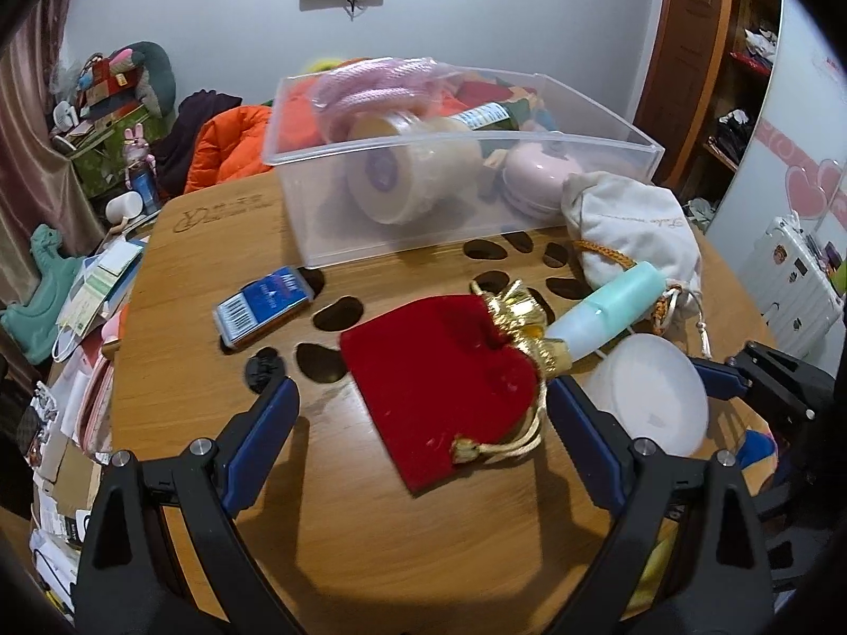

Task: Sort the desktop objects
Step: 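Grasp the red velvet pouch with the left gripper while the right grasps the white round container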

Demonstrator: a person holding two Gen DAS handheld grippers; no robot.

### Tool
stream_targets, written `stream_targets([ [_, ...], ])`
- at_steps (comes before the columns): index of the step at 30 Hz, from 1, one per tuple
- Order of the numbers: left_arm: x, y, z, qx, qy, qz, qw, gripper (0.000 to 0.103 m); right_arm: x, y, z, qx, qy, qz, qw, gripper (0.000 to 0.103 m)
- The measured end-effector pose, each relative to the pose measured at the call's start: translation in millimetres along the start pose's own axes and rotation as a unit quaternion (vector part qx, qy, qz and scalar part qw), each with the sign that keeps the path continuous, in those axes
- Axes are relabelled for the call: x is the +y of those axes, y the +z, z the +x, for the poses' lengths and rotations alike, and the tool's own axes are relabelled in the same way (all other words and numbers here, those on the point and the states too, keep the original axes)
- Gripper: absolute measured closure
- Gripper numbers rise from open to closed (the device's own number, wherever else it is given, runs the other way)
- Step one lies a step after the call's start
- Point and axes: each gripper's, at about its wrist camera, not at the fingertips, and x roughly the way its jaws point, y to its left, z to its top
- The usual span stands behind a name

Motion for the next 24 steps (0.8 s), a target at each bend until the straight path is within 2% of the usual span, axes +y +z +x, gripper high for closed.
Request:
stream_targets([
  [7, -12, 8, 23, 0.028, -0.003, 0.015, 0.9995, 0.007, -19, -5, -13, -0.011, 0.0, 0.031, 0.999, 0.04],
  [13, -22, 6, 28, 0.007, 0.0, 0.034, 0.9994, 0.007, -23, -3, -21, -0.024, 0.008, 0.04, 0.999, 0.04],
  [15, -22, 4, 26, -0.003, 0.004, 0.036, 0.9993, 0.015, -23, -2, -25, -0.029, 0.008, 0.04, 0.999, 0.04],
  [18, -21, 2, 22, -0.015, 0.009, 0.046, 0.9988, 0.037, -25, -2, -30, -0.034, 0.012, 0.04, 0.999, 0.04],
  [19, -21, 2, 21, -0.018, 0.007, 0.047, 0.9987, 0.047, -25, -2, -31, -0.036, 0.012, 0.041, 0.998, 0.04],
  [22, -16, 3, 20, -0.025, 0.009, 0.043, 0.9987, 0.067, -27, -2, -32, -0.037, 0.014, 0.045, 0.998, 0.04],
  [24, -9, 4, 18, -0.028, -0.003, 0.026, 0.9993, 0.071, -27, -2, -32, -0.037, 0.014, 0.046, 0.998, 0.04],
])
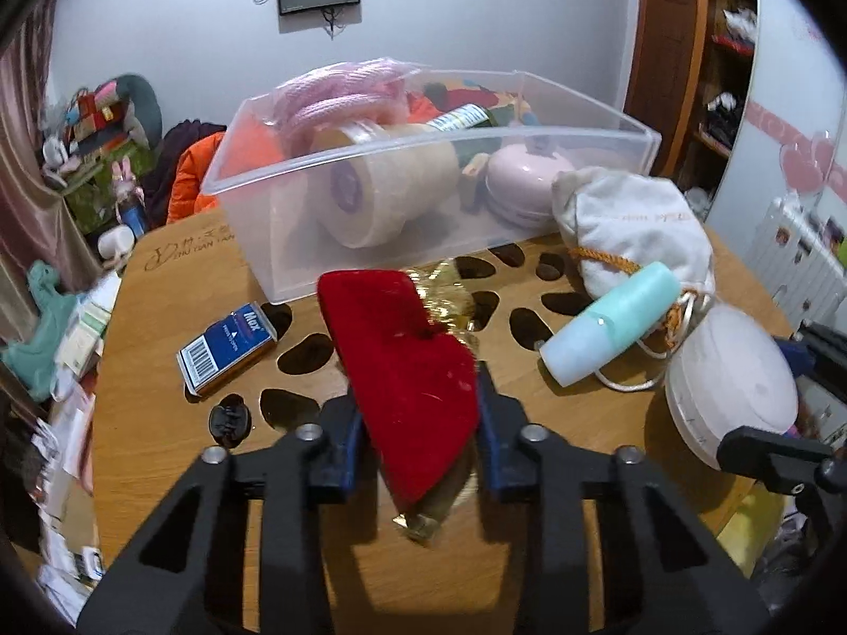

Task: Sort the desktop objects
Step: 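Grasp the red velvet pouch with the left gripper while the right grasps the white round container, then carry the red pouch and white container over the clear box with both grippers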

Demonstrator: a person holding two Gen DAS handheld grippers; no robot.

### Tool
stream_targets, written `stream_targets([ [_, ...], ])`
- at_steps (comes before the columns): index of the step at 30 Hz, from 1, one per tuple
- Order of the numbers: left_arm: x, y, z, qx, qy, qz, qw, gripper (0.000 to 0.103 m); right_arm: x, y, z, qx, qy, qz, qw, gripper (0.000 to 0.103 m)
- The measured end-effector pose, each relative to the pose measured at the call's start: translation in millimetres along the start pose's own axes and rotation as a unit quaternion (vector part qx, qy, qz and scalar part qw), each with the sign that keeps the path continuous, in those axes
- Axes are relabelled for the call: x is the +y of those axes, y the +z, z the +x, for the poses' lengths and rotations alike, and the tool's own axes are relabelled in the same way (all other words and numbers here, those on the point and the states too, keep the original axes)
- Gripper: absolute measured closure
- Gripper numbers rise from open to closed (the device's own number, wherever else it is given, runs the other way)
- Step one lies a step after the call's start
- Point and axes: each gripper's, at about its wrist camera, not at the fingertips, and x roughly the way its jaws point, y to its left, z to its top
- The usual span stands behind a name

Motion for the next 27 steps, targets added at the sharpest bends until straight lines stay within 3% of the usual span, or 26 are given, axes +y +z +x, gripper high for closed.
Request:
stream_targets([
  [2, 5, 0, -2, -0.001, -0.013, -0.013, 0.9998, 0.076, 0, 1, -1, -0.001, -0.002, -0.001, 1.0, 0.04],
  [12, 9, -2, -30, -0.031, -0.032, -0.029, 0.9986, 0.076, -3, 14, -17, -0.023, -0.011, -0.004, 1.0, 0.04],
  [18, 7, 8, -48, -0.059, -0.015, -0.02, 0.998, 0.076, -8, 29, -24, -0.039, -0.024, -0.014, 0.999, 0.04],
  [27, 8, 26, -64, -0.098, -0.026, -0.02, 0.9946, 0.076, -15, 63, -25, -0.052, -0.036, -0.039, 0.997, 0.04],
])
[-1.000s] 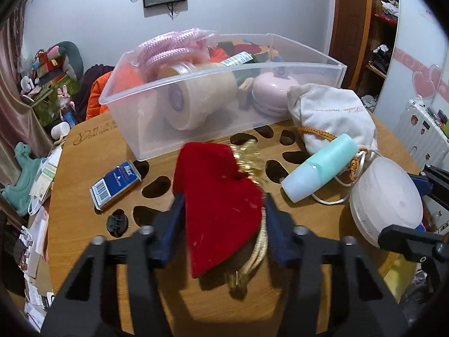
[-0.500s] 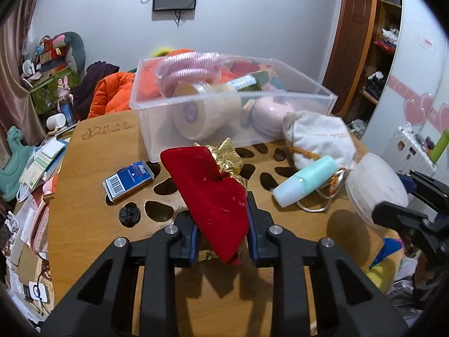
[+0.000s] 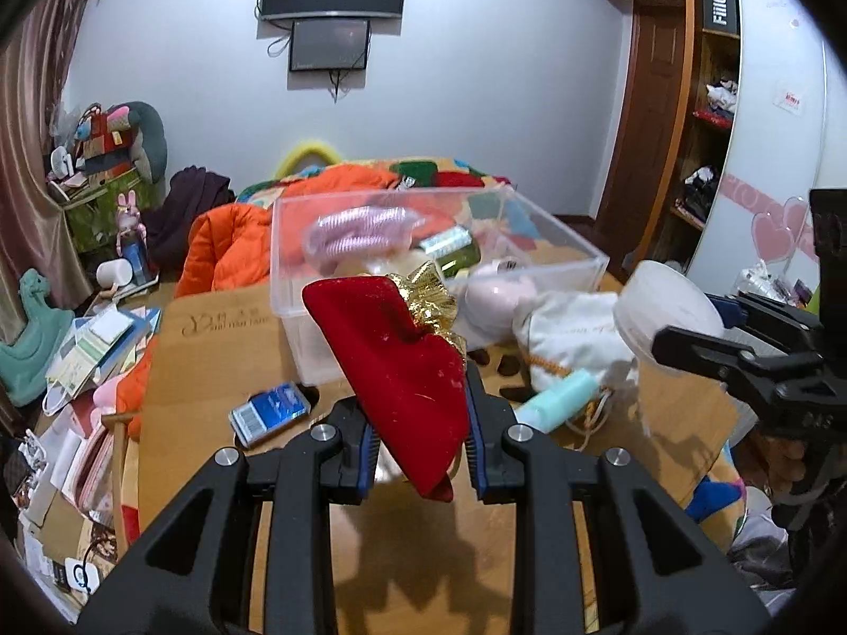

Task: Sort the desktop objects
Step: 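Carry the red pouch and white container over the clear box with both grippers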

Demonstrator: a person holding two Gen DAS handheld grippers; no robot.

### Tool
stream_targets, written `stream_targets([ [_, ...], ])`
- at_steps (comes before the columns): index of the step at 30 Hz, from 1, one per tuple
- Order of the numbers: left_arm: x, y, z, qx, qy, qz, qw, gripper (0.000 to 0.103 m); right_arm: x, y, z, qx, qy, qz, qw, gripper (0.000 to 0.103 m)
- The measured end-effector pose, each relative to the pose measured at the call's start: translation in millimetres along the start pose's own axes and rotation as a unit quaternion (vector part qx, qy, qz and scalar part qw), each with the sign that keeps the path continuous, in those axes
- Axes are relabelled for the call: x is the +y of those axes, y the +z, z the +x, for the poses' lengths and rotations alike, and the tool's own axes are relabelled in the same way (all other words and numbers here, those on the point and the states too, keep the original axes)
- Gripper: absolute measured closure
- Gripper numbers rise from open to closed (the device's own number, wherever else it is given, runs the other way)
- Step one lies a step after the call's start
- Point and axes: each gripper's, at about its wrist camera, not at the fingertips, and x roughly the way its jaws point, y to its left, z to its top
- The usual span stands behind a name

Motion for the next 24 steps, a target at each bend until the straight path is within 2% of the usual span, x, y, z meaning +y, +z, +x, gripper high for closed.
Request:
stream_targets([
  [15, -1, 39, 10, -0.035, -0.012, -0.008, 0.9993, 0.076, -10, 51, 19, -0.023, -0.016, -0.026, 0.999, 0.04],
  [24, -7, 59, 33, -0.035, -0.022, -0.001, 0.9991, 0.076, -18, 66, 44, -0.021, -0.013, -0.026, 0.999, 0.04],
])
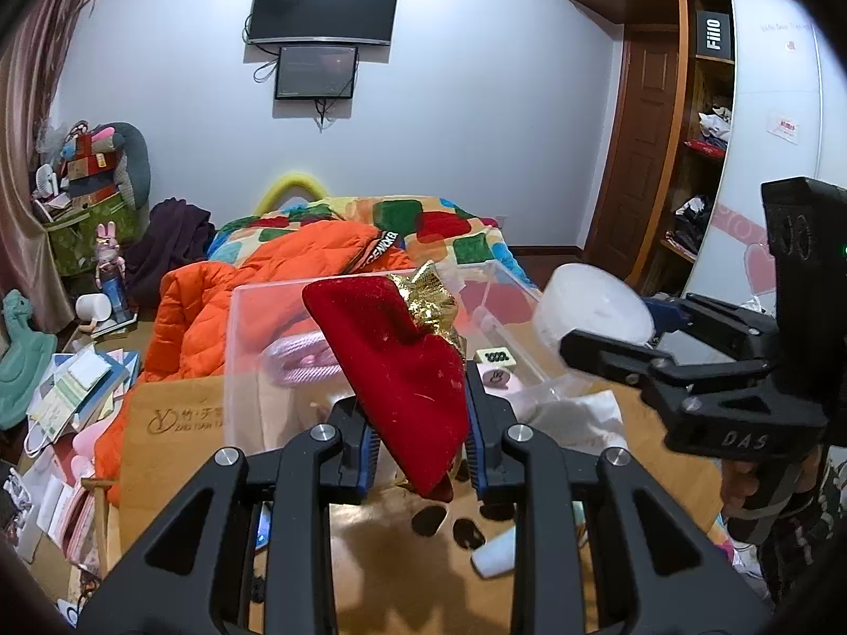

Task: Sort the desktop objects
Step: 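Carry the red pouch and white container over the clear box with both grippers, then open both grippers to release the pouch and white container into the box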

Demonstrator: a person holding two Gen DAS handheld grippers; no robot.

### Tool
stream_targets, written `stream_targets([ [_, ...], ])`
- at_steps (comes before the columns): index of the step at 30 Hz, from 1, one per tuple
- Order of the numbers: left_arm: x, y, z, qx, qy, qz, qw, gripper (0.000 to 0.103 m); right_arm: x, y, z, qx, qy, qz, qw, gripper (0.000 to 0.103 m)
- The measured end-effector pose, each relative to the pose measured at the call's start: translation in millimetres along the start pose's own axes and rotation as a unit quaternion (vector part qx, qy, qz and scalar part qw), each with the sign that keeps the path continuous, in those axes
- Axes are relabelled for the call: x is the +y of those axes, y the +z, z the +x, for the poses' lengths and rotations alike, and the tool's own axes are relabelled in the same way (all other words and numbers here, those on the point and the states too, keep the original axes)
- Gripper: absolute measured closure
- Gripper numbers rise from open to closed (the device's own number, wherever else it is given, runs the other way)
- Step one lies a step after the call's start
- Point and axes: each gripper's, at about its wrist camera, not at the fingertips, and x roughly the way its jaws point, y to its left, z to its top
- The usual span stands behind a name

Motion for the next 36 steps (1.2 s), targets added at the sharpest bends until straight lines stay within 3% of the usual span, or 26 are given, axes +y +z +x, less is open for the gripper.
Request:
stream_targets([
  [15, -7, 7, 56, 0.044, -0.018, 0.002, 0.9989, 0.076, -23, -4, 54, 0.045, -0.003, 0.015, 0.999, 0.04],
  [29, -4, 4, 77, 0.069, -0.007, -0.011, 0.9975, 0.076, -17, 0, 62, 0.041, -0.003, -0.012, 0.999, 0.041],
  [36, -5, 6, 74, 0.067, 0.001, -0.005, 0.9977, 0.062, -17, -3, 54, 0.041, -0.007, -0.01, 0.999, 0.041],
])
